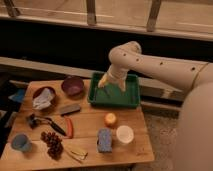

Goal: Place fork in tray

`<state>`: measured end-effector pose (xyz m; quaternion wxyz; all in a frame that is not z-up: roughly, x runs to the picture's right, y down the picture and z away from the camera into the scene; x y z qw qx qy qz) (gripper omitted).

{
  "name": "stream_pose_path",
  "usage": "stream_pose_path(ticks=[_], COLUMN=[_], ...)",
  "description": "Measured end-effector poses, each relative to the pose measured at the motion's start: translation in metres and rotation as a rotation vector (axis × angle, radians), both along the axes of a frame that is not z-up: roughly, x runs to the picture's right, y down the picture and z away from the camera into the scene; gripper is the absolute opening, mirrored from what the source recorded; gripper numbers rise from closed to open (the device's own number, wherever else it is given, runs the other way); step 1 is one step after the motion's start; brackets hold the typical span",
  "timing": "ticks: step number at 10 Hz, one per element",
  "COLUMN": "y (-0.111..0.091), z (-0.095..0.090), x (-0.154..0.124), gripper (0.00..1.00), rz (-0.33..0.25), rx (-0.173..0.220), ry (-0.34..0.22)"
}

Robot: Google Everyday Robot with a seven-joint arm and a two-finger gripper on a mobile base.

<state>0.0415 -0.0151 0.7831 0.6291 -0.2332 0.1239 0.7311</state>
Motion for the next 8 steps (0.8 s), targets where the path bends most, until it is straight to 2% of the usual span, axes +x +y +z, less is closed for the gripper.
stream_pose_path(ticks=[2,6,8], y=[-0.0056,-0.0053,-0.0096], z=[0.0127,0.0132,0.0188], x=[-0.0062,-0.0052,-0.0051], gripper=[0.80,0.80,0.80], rz=[-0.041,-0.041,-0.056], rx=[-0.008,-0.008,0.024], ry=[-0.005,-0.004,-0.004])
